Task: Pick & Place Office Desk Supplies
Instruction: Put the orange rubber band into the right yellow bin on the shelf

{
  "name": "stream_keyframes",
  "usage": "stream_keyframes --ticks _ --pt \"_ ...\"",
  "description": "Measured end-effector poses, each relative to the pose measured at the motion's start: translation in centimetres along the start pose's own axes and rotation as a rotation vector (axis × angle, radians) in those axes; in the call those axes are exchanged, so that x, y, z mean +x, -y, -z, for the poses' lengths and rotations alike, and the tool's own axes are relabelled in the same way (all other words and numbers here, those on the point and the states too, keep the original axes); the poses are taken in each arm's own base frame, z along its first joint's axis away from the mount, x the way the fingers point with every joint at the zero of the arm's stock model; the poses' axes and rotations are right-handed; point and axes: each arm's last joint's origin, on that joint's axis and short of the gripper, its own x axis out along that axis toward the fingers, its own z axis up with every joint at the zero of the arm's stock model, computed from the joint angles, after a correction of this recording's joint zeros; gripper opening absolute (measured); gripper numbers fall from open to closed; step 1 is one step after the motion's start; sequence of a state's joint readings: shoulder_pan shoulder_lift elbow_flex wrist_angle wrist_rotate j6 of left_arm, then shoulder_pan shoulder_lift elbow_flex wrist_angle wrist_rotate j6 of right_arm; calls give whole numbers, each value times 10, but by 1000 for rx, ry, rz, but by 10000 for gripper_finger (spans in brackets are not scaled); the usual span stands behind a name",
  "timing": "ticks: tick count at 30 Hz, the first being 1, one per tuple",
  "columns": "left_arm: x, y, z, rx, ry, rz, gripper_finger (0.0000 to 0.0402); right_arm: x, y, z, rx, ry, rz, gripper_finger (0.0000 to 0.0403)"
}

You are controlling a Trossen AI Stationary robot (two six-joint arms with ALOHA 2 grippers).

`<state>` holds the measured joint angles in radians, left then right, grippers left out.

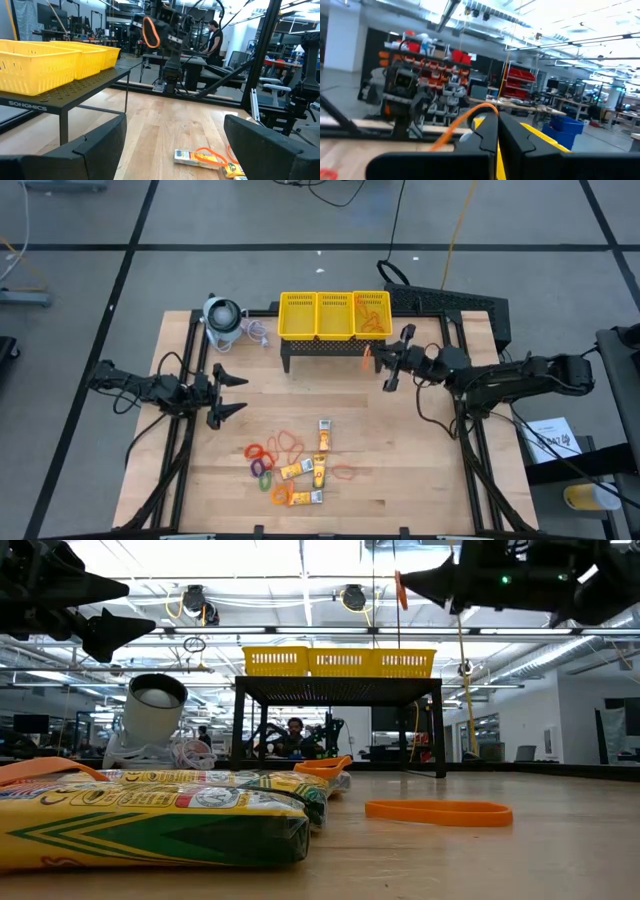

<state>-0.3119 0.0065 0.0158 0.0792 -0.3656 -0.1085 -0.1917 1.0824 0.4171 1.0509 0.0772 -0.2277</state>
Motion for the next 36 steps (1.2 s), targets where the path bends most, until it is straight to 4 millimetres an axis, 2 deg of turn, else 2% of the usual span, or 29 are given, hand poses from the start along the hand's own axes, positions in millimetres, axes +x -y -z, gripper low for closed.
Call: stream_keyframes --ticks 4,9,17,27,36 --pt "0 0 0 0 0 0 340 3 1 -4 11 13 11 0" --pt "0 0 0 0 0 0 340 2 4 -2 10 -23 123 0" --pt "0 0 0 0 0 0 340 3 3 -1 4 -32 131 0" --pt "0 0 0 0 0 0 340 7 3 10 -62 -87 222 0" --pt "0 0 0 0 0 0 340 7 6 8 -143 -75 318 0"
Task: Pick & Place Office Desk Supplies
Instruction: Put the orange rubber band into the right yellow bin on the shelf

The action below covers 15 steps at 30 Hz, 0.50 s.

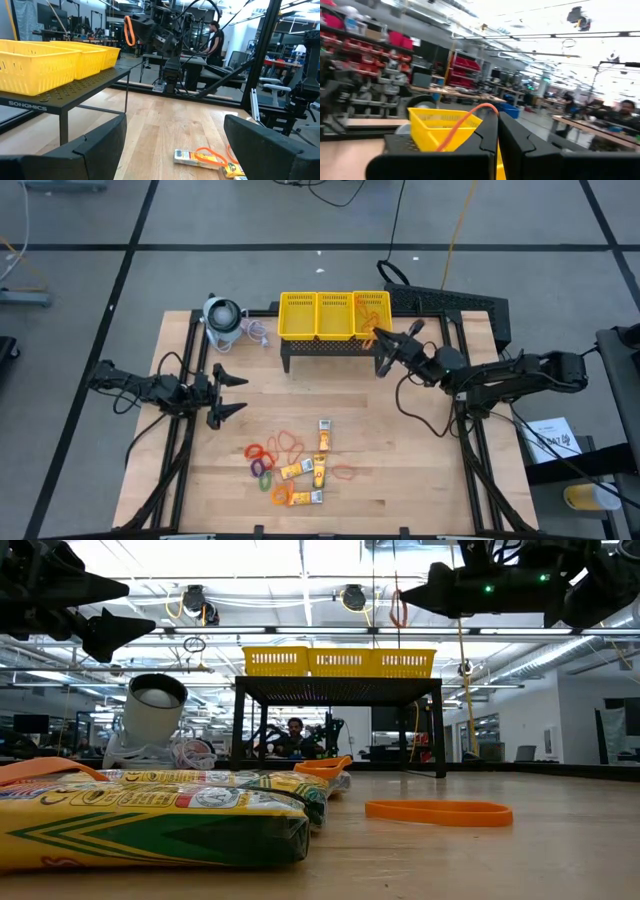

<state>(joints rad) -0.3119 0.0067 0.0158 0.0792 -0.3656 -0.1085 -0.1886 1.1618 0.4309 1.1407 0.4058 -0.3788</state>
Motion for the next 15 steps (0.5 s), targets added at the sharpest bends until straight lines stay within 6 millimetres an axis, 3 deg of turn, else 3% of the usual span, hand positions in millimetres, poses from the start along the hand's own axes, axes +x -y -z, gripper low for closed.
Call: stream_keyframes --ticks 10,15 --pt "0 0 0 0 0 0 340 0 1 1 -4 -11 14 0" --pt "0 0 0 0 0 0 340 2 8 1 -1 -21 100 0"
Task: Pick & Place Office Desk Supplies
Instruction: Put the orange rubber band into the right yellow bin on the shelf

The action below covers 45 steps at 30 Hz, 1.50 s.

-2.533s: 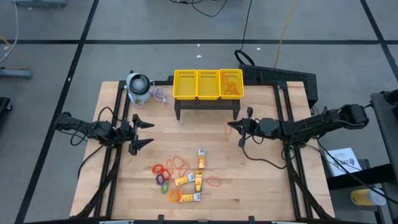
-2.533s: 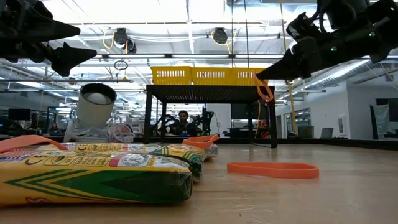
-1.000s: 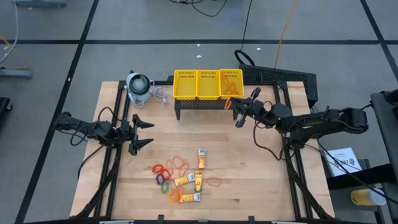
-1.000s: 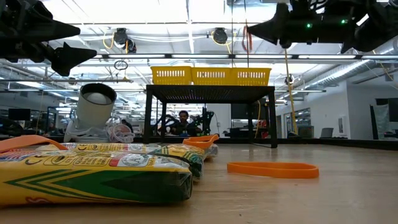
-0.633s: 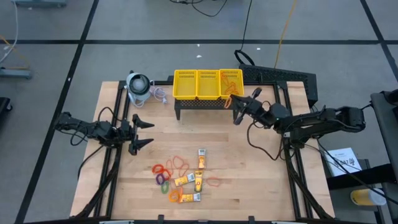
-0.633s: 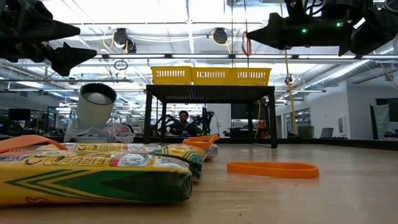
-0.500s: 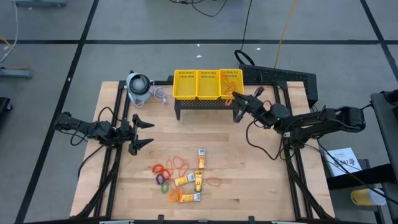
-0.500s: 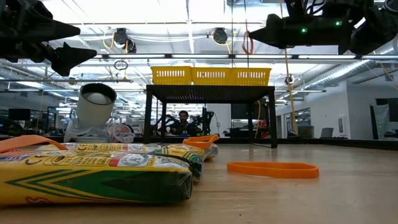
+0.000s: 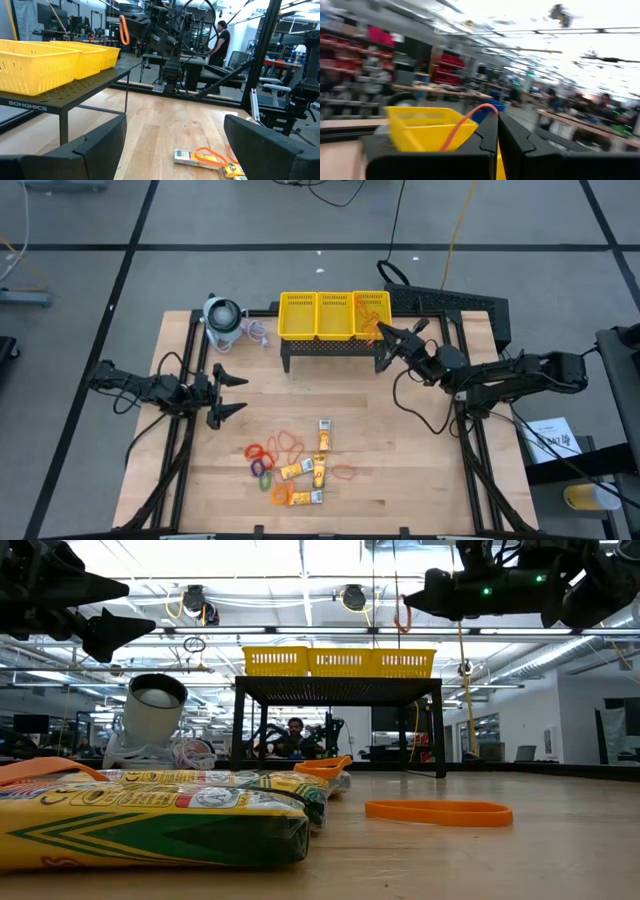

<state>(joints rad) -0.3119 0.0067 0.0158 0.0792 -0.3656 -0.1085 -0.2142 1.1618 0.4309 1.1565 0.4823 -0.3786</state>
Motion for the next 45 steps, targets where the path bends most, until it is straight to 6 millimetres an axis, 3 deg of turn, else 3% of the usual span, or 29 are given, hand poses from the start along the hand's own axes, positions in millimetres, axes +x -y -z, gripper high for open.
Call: stream_keyframes --ticks 9,18,26,45 --pt "0 0 0 0 0 0 340 9 22 7 72 -20 122 0" --pt "0 0 0 0 0 0 340 16 33 9 75 -24 137 0" --pt "0 0 0 0 0 0 340 36 37 5 15 -144 127 0" --pt "0 0 0 0 0 0 340 44 30 29 -14 -212 117 0"
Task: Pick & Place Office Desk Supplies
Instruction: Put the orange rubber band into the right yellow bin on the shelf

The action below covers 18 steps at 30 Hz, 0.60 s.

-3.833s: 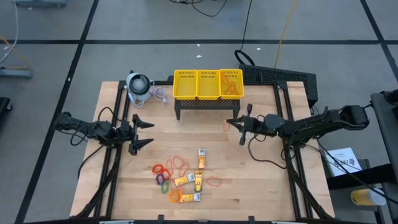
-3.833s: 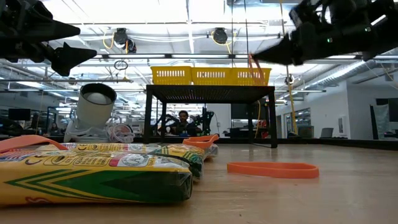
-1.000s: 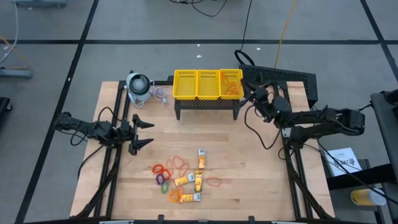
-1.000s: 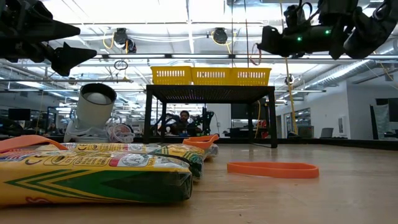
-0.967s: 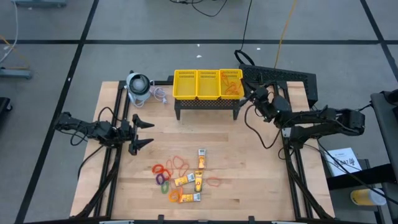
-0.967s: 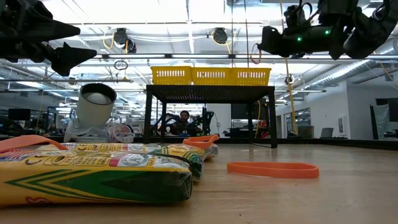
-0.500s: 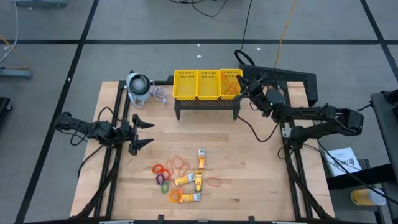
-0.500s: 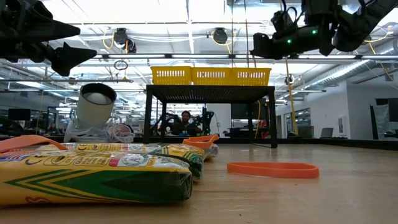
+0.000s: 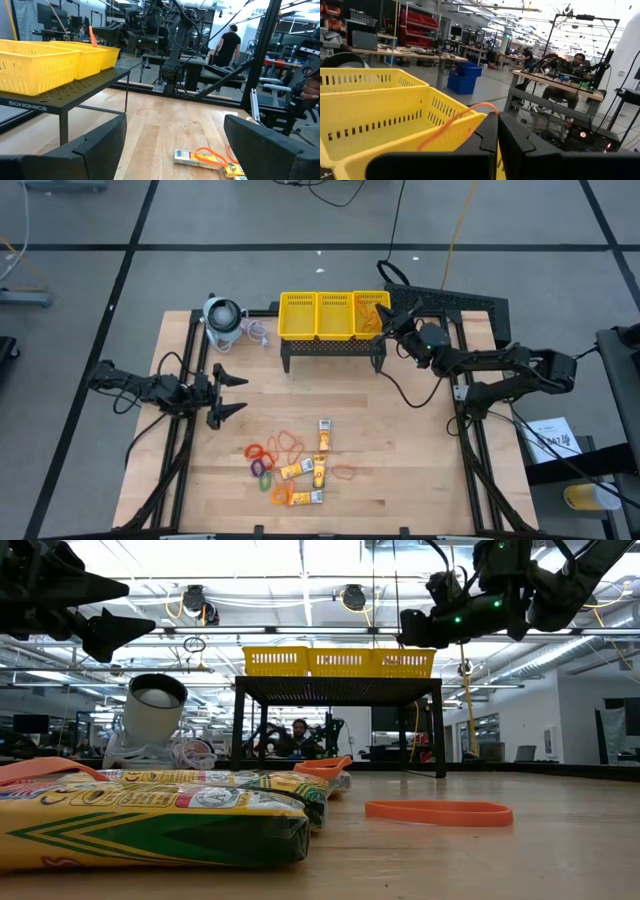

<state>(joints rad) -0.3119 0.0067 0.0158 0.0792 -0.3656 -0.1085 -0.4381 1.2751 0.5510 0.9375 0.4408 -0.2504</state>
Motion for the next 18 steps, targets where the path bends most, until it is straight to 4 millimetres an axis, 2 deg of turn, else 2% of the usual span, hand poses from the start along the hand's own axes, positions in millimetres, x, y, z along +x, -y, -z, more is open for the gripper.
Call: stream_keyframes --ticks 10,18 --pt "0 0 0 0 0 0 340 0 1 -2 11 19 6 5" --pt "0 0 0 0 0 0 340 0 1 -2 12 19 7 42"
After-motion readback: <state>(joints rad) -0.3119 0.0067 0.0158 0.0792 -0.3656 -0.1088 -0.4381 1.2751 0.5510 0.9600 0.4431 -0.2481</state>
